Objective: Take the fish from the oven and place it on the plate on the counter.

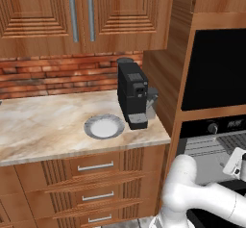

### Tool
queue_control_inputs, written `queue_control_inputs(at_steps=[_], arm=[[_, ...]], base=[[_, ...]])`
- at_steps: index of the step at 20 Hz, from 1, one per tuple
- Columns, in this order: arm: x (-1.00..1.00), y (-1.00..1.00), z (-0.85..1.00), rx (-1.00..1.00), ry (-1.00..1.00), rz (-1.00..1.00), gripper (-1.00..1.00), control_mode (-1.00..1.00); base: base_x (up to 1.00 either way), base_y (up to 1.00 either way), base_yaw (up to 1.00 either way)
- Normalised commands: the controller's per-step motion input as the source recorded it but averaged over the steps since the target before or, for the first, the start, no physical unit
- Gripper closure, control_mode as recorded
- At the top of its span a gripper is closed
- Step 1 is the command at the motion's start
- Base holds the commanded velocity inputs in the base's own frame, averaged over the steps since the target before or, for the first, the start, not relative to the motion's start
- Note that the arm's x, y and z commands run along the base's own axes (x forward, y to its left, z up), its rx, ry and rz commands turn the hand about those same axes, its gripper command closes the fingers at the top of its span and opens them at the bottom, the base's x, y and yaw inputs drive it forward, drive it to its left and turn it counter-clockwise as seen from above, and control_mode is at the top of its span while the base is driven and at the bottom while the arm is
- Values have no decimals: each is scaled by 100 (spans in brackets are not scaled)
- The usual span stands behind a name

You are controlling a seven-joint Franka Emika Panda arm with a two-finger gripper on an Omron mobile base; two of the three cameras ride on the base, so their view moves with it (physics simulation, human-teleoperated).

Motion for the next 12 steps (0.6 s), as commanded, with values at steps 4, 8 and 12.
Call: queue_control_inputs(at_steps=[4, 8, 12], arm=[[24, -1, -30, 2, 0, 0, -100, -100], [29, 0, -17, 1, 0, 0, -100, -100], [22, 0, -3, 0, -5, 0, -100, -100]], base=[[0, 0, 0], [0, 0, 0], [0, 0, 0]])
